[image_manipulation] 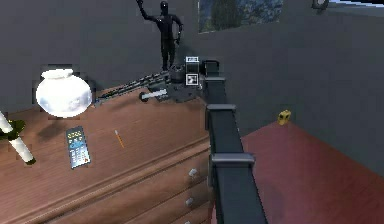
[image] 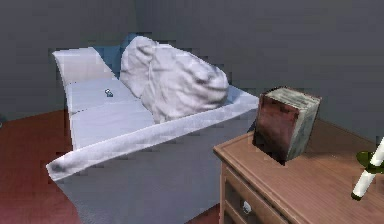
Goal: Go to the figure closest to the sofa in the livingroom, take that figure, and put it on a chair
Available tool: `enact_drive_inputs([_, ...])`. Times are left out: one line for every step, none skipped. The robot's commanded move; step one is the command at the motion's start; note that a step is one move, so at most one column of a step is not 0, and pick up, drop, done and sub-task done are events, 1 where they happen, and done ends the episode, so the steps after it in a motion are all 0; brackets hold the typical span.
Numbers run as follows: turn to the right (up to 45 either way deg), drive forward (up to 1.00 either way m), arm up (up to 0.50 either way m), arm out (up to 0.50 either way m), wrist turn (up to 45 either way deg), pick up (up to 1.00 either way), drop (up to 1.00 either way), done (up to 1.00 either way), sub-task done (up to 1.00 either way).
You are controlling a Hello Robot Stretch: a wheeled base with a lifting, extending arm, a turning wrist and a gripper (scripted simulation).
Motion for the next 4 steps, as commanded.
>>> enact_drive_inputs([0.0, 0.00, 0.06, 0.00, 0.0, 0.00, 0.00, 0.00, 0.00])
enact_drive_inputs([0.0, 0.00, 0.00, 0.00, -45.0, 0.00, 0.00, 0.00, 0.00])
enact_drive_inputs([0.0, 0.00, 0.00, 0.00, -45.0, 0.00, 0.00, 0.00, 0.00])
enact_drive_inputs([0.0, 0.00, 0.00, 0.00, -9.0, 0.00, 0.00, 0.00, 0.00])
